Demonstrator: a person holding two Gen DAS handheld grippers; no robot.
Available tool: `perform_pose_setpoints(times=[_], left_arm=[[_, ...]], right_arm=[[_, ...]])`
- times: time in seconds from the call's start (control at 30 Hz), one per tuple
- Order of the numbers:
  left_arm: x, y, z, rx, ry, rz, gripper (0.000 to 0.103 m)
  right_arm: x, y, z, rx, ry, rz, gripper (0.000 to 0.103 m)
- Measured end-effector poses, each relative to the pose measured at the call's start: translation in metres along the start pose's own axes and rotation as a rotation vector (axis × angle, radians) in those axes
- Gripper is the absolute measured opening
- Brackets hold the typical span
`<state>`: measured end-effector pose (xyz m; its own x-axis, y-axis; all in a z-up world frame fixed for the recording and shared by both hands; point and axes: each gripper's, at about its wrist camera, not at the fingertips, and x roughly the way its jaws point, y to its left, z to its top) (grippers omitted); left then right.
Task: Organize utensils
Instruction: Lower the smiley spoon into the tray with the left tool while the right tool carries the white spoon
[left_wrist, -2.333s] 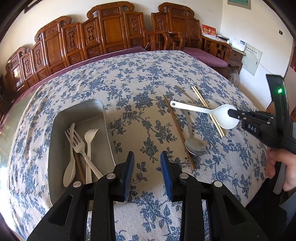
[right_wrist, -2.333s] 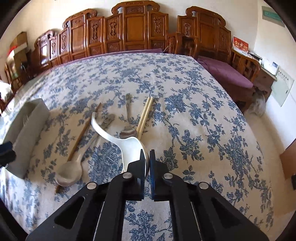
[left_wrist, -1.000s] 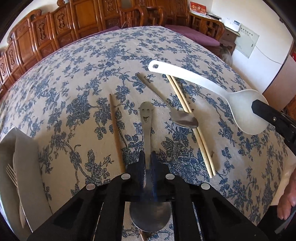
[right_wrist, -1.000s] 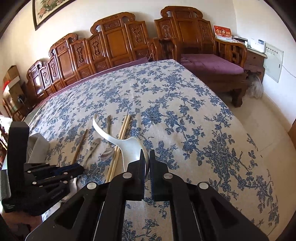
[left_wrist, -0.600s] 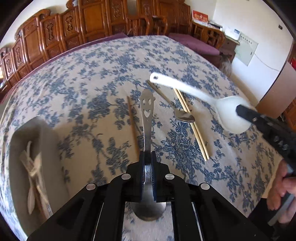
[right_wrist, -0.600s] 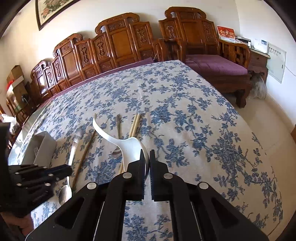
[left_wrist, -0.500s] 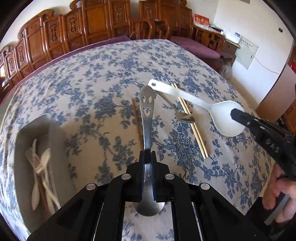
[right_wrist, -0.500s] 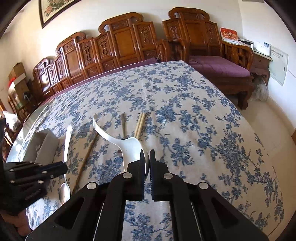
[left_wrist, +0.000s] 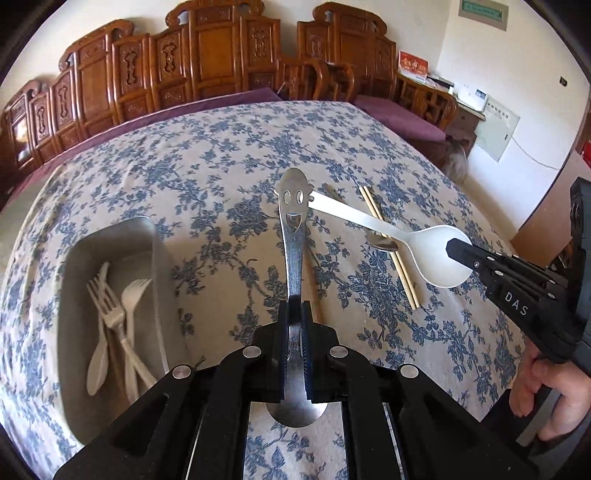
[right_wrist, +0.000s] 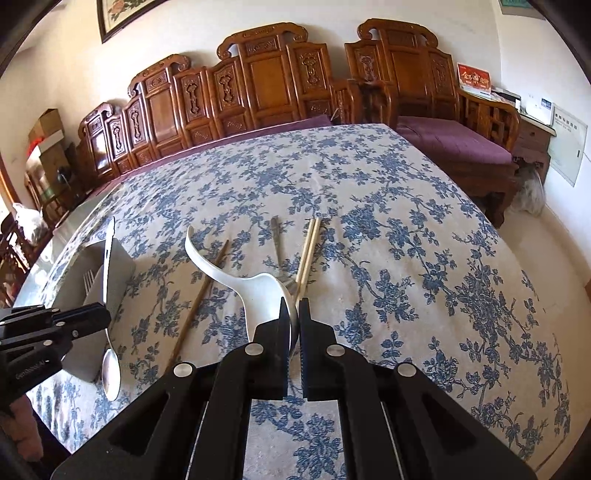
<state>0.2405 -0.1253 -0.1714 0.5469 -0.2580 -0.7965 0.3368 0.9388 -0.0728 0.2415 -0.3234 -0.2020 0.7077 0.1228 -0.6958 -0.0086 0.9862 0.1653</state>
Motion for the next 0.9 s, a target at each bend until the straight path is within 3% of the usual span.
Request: perform_pose_setpoints(times=[0.47,0.7,0.9], left_arm=[[-0.05,0.076,0.001,-0.071,-0.052,0.077,0.005],[-0.031,0.121,-0.005,-0.114,0.004,0.131,0.005],[-0.009,0.136,-0.015,-0.133,0.056,0.144,0.005]], right_arm=[[-0.031,0.071,0.011,-0.067,-0.072,0.082,0.005],[-0.025,0.095,0.006,-0.106,-0.067,0.091,0.005],[-0.011,0.104,-0.002,-0.136,-0.036,0.1,0.005]])
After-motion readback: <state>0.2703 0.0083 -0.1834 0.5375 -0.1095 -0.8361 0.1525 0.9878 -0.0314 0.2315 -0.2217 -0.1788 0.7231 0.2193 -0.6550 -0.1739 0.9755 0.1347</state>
